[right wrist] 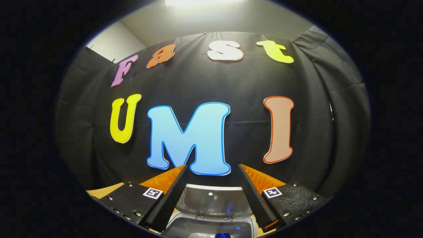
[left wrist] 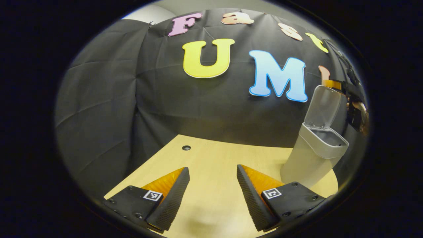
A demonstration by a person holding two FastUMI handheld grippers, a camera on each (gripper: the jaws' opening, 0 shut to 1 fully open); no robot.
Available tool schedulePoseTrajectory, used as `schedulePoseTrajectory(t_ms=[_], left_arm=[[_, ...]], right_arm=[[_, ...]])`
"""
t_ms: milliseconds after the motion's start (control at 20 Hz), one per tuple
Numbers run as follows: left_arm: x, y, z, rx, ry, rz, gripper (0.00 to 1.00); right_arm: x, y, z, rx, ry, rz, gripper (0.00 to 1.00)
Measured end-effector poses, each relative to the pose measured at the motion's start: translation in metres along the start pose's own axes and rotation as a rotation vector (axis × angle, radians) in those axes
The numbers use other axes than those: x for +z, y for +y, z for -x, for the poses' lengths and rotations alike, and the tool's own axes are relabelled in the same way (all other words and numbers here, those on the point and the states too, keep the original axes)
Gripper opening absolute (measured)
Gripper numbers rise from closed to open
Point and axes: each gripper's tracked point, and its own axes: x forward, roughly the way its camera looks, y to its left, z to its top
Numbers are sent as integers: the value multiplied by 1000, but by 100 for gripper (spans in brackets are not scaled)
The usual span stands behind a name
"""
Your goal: Press the lid of the desktop garbage bin to open it, pick up the crumpled paper on the desktop and throw it into the bin, then pick up the pop can on the desktop and drop it into the bin, and finally close the garbage bin lid.
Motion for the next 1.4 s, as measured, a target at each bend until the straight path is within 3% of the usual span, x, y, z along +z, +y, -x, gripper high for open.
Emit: schedulePoseTrajectory(t_ms=[650,1400], left_arm=[[-3,-4,-4,-18,8,11,96],[-4,-3,-3,-26,10,16,96]], right_arm=[[-6,6,24,35,-23,11,95],[-43,9,73,45,117,-14,95]])
